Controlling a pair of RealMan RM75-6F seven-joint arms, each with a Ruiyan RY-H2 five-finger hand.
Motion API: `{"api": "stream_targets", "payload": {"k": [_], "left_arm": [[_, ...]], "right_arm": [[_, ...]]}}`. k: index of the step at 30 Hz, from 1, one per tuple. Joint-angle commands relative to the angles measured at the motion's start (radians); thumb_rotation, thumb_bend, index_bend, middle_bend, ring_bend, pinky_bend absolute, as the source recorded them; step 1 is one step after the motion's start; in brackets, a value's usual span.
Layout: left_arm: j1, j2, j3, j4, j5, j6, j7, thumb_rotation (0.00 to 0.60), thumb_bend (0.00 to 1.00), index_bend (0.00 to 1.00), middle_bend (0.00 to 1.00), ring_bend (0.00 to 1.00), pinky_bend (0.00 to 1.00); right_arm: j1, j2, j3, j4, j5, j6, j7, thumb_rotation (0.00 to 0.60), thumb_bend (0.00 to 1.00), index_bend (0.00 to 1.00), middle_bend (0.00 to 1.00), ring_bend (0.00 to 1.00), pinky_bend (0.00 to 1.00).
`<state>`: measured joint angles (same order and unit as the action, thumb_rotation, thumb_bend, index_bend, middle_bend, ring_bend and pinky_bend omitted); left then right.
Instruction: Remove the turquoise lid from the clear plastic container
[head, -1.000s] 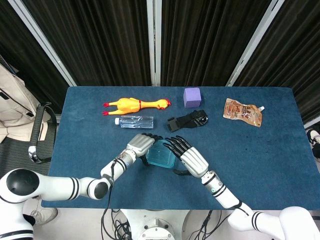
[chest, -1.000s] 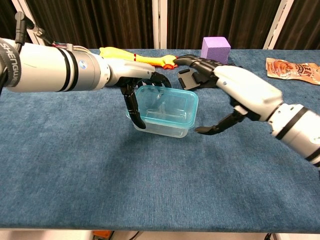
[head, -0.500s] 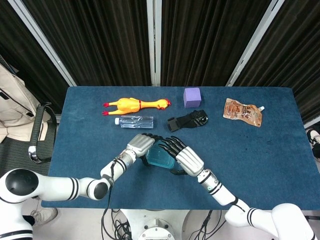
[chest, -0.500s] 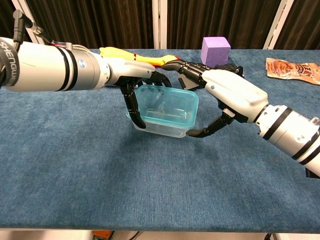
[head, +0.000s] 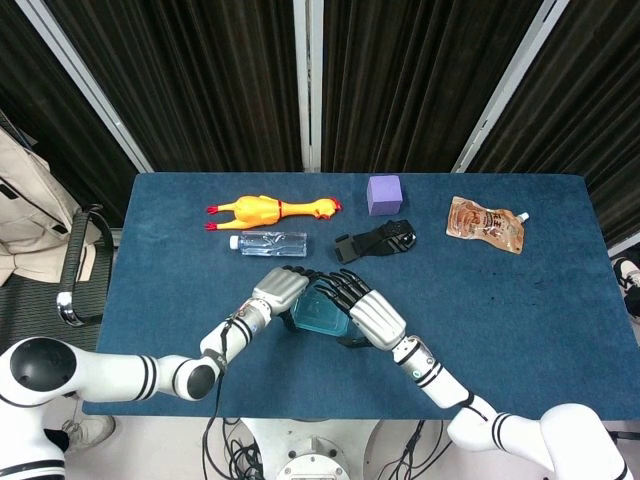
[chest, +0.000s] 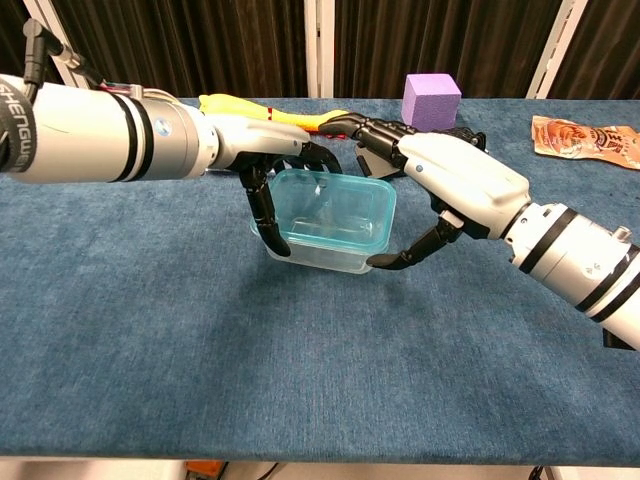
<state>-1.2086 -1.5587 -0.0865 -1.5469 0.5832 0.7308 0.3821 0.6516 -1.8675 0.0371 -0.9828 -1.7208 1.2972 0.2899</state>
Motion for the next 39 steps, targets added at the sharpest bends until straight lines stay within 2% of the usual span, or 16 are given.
{"api": "stream_targets", "payload": {"k": [1,11,30,33,35,39], "left_arm": [[0.000,-0.001,0.001,0.002,0.001,0.002,0.002,0.600,0.02,0.18,0.24,0.12,0.17],[0.003,-0.012,0.006,0.013,0.003,0.010,0.014,0.600,0.02,0.18,0.24,0.12,0.17],[0.002,-0.037,0.007,0.026,-0.007,0.032,0.050,0.600,0.02,0.18,0.24,0.12,0.17],[0.004,-0.033,0.002,0.020,-0.004,0.031,0.047,0.600,0.02,0.18,0.23,0.12,0.17],[0.007,-0.028,-0.002,0.011,0.006,0.034,0.043,0.600,0.02,0.16,0.23,0.12,0.17],[0.016,-0.018,-0.008,-0.003,0.025,0.031,0.030,0.600,0.02,0.12,0.21,0.12,0.17]], "right_arm": [[0.001,0.003,0.000,-0.005,0.002,0.002,-0.002,0.600,0.06,0.00,0.00,0.00,0.00],[0.002,0.024,0.001,-0.041,0.017,0.003,-0.007,0.600,0.11,0.00,0.00,0.00,0.00],[-0.003,0.043,0.005,-0.076,0.029,0.022,-0.017,0.600,0.13,0.00,0.00,0.00,0.00],[-0.003,0.041,0.004,-0.069,0.029,0.022,-0.016,0.600,0.19,0.00,0.02,0.00,0.00],[-0.003,0.036,0.007,-0.060,0.029,0.029,-0.016,0.600,0.27,0.05,0.06,0.00,0.00],[-0.002,0.023,0.013,-0.035,0.024,0.047,-0.018,0.600,0.37,0.24,0.14,0.00,0.00]]}}
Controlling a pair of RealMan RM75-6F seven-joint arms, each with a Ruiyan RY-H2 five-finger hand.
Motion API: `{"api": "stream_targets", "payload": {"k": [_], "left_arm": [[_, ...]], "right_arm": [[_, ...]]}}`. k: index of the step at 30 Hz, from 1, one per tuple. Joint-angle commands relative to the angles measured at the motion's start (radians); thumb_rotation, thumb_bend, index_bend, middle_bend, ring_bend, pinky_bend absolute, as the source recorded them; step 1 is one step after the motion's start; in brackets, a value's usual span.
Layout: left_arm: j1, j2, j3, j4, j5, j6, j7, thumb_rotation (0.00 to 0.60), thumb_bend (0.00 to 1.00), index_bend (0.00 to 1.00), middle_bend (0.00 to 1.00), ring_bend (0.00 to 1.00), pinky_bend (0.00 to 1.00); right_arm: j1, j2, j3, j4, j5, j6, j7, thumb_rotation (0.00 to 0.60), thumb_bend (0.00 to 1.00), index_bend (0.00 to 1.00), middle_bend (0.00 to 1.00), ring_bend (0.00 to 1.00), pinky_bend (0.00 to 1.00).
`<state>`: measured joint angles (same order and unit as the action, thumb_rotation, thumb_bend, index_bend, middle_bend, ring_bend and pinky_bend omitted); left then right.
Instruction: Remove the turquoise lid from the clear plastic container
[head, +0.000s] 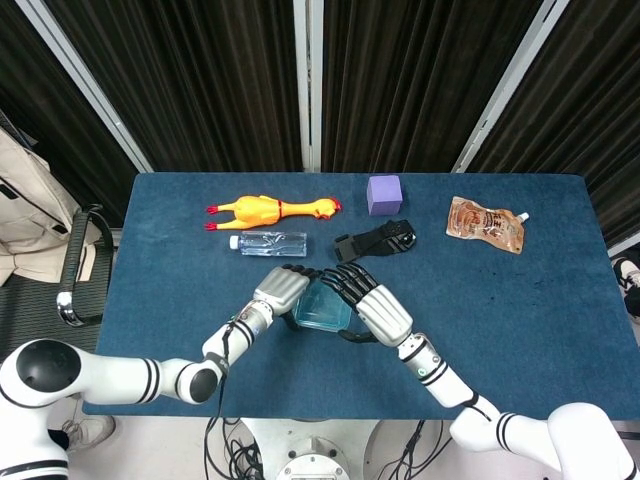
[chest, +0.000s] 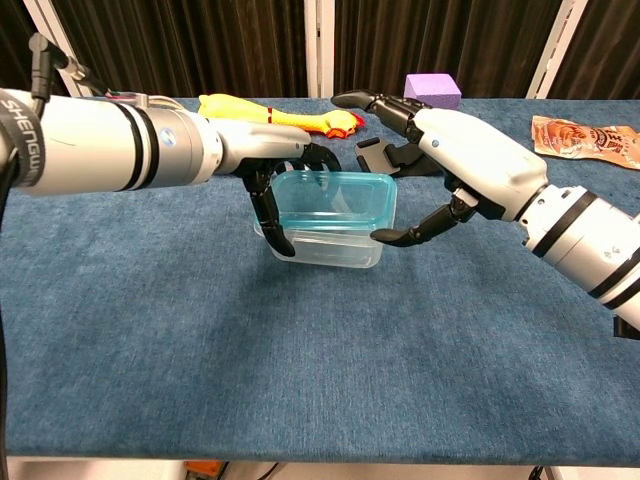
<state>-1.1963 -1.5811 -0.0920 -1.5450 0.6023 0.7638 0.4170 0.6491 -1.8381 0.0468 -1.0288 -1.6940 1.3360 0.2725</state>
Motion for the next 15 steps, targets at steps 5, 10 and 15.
{"api": "stream_targets", "payload": {"k": [5,10,15], "left_arm": [[0.009,0.009,-0.005,-0.006,0.016,-0.011,-0.016,0.600,0.02,0.11,0.21,0.12,0.17],[0.016,0.016,-0.007,-0.013,0.027,-0.017,-0.028,0.600,0.02,0.10,0.21,0.12,0.17],[0.024,0.025,-0.008,-0.020,0.043,-0.021,-0.041,0.600,0.02,0.09,0.20,0.12,0.17]], "right_arm": [[0.004,-0.023,0.010,0.035,-0.003,0.023,0.004,0.600,0.49,0.37,0.20,0.00,0.00],[0.004,-0.030,0.014,0.050,-0.002,0.033,0.002,0.600,0.60,0.42,0.23,0.00,0.00],[0.006,-0.035,0.015,0.059,0.000,0.033,-0.001,0.600,0.66,0.47,0.26,0.00,0.00]]}}
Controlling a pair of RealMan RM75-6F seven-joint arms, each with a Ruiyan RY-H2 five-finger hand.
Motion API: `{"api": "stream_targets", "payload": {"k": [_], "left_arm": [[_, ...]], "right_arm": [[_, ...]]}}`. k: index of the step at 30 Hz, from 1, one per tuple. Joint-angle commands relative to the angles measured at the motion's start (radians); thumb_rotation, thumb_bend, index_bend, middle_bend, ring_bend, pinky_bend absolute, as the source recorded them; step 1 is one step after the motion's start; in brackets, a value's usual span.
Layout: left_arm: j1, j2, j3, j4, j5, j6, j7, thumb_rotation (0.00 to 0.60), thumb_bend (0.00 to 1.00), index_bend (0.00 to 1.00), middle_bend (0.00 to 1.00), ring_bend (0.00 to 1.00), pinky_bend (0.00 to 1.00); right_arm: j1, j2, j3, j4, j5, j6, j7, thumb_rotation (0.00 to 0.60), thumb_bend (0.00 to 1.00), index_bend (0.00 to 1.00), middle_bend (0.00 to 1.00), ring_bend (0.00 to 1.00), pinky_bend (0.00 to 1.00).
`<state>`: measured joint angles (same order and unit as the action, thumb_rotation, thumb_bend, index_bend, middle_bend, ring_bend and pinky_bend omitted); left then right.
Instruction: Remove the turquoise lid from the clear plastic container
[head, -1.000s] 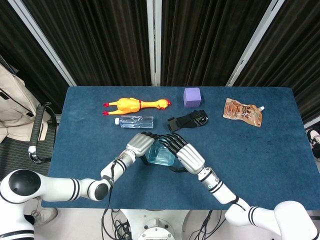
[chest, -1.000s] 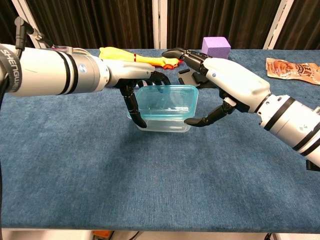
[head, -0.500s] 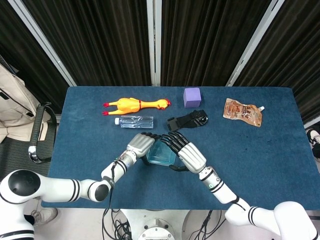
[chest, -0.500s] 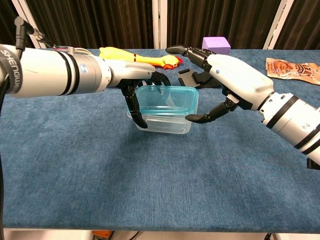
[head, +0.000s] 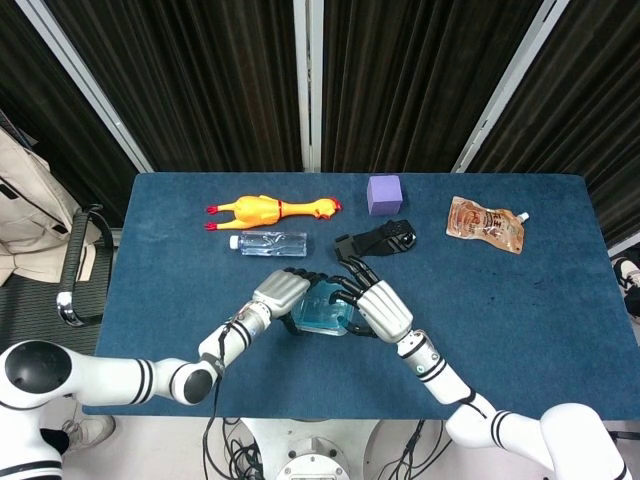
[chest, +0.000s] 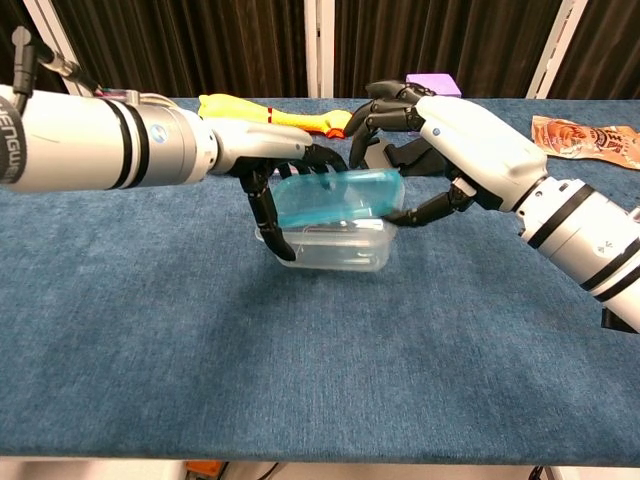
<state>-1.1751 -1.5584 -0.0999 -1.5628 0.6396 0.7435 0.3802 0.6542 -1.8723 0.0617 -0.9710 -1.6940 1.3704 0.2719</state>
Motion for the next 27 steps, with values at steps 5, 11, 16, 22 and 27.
{"api": "stream_targets", "payload": {"k": [5,11,16,22,27], "left_arm": [[0.010,0.006,0.000,-0.005,0.019,-0.002,-0.014,0.600,0.02,0.08,0.20,0.12,0.17],[0.019,0.004,0.003,0.001,0.034,0.010,-0.015,0.600,0.02,0.05,0.16,0.04,0.13],[0.038,0.009,0.001,-0.004,0.061,0.035,-0.024,0.600,0.02,0.02,0.05,0.00,0.03],[0.070,0.017,0.010,-0.005,0.106,0.063,-0.034,0.600,0.02,0.01,0.00,0.00,0.00],[0.102,0.034,0.015,-0.011,0.137,0.086,-0.047,0.600,0.02,0.01,0.00,0.00,0.00]], "right_arm": [[0.004,-0.006,0.001,0.005,0.001,0.001,0.002,0.600,0.71,0.51,0.27,0.00,0.00],[0.002,-0.005,0.000,0.006,0.004,0.004,-0.002,0.600,0.72,0.63,0.27,0.00,0.00],[0.000,-0.010,0.002,0.015,0.004,0.015,0.001,0.600,0.72,0.74,0.28,0.00,0.00],[0.001,-0.028,0.006,0.051,0.001,0.035,0.012,0.600,0.72,0.77,0.28,0.00,0.00],[0.003,-0.042,0.013,0.085,-0.004,0.062,0.016,0.600,0.72,0.77,0.28,0.00,0.00]]}}
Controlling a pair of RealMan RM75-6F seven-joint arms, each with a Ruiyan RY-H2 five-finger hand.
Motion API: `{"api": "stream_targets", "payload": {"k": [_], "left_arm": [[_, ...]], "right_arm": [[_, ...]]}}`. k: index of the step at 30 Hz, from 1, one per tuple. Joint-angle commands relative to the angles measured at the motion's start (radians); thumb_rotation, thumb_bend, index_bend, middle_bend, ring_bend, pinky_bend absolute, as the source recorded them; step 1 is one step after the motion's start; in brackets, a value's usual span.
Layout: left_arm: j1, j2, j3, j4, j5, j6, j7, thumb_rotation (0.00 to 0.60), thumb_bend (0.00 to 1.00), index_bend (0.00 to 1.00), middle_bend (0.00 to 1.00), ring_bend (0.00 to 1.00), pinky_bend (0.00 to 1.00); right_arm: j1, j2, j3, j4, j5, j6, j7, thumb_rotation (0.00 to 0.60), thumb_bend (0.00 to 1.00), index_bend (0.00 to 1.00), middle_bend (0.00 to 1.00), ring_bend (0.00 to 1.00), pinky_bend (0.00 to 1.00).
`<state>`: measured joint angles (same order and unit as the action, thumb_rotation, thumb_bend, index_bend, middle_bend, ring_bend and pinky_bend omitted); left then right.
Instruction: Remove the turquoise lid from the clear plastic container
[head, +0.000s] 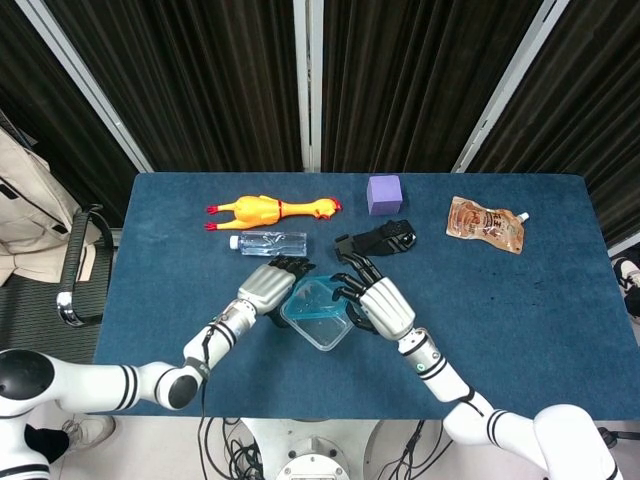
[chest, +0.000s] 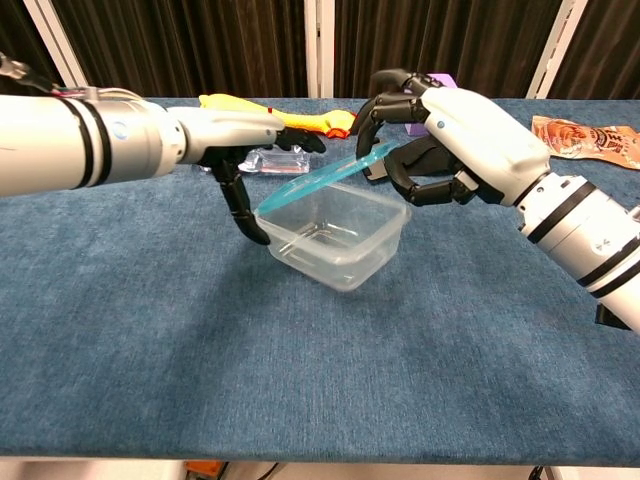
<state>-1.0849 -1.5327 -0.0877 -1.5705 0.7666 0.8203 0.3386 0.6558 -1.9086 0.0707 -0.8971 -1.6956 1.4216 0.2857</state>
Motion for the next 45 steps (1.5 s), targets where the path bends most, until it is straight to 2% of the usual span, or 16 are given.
{"api": "stream_targets", "payload": {"k": [1,8,12,16,20,26,30,33,39,43,45], "left_arm": [[0.020,0.013,0.005,-0.005,0.016,0.014,-0.008,0.600,0.02,0.01,0.00,0.00,0.00],[0.068,0.044,0.010,-0.007,0.053,0.037,-0.036,0.600,0.02,0.01,0.00,0.00,0.00],[0.103,0.068,0.008,-0.011,0.080,0.074,-0.049,0.600,0.02,0.01,0.00,0.00,0.00],[0.161,0.104,0.015,-0.014,0.126,0.150,-0.063,0.600,0.02,0.01,0.00,0.00,0.00],[0.226,0.143,0.026,-0.017,0.173,0.225,-0.081,0.600,0.02,0.01,0.00,0.00,0.00],[0.317,0.201,0.030,-0.021,0.210,0.285,-0.148,0.600,0.02,0.01,0.00,0.00,0.00],[0.368,0.232,0.036,-0.022,0.231,0.315,-0.174,0.600,0.02,0.01,0.00,0.00,0.00],[0.404,0.251,0.038,-0.024,0.239,0.333,-0.184,0.600,0.02,0.01,0.00,0.00,0.00],[0.464,0.278,0.035,-0.025,0.241,0.351,-0.209,0.600,0.02,0.01,0.00,0.00,0.00],[0.496,0.296,0.034,-0.027,0.244,0.346,-0.228,0.600,0.02,0.01,0.00,0.00,0.00],[0.512,0.306,0.031,-0.023,0.249,0.345,-0.239,0.600,0.02,0.01,0.00,0.00,0.00]], "right_arm": [[0.002,-0.009,0.007,0.021,-0.004,0.020,0.002,0.600,0.72,0.78,0.28,0.00,0.00],[0.008,-0.023,0.033,0.056,-0.005,0.075,0.002,0.600,0.72,0.79,0.29,0.00,0.00],[0.008,-0.001,0.052,0.045,-0.003,0.110,-0.012,0.600,0.72,0.79,0.30,0.01,0.00],[-0.011,0.089,0.063,-0.045,0.014,0.115,-0.038,0.600,0.72,0.80,0.31,0.01,0.00],[-0.039,0.221,0.064,-0.180,0.046,0.077,-0.090,0.600,0.72,0.80,0.31,0.01,0.00],[-0.085,0.377,0.059,-0.329,0.102,0.027,-0.136,0.600,0.72,0.80,0.31,0.01,0.00],[-0.101,0.469,0.041,-0.402,0.149,-0.060,-0.174,0.600,0.72,0.80,0.31,0.01,0.00],[-0.087,0.531,0.031,-0.459,0.203,-0.179,-0.203,0.600,0.72,0.80,0.32,0.01,0.00],[-0.016,0.552,0.052,-0.501,0.319,-0.402,-0.242,0.600,0.72,0.78,0.31,0.01,0.00],[0.035,0.537,0.067,-0.503,0.395,-0.525,-0.296,0.600,0.65,0.67,0.26,0.00,0.00],[0.064,0.534,0.076,-0.515,0.467,-0.593,-0.367,0.600,0.55,0.47,0.19,0.00,0.00]]}}
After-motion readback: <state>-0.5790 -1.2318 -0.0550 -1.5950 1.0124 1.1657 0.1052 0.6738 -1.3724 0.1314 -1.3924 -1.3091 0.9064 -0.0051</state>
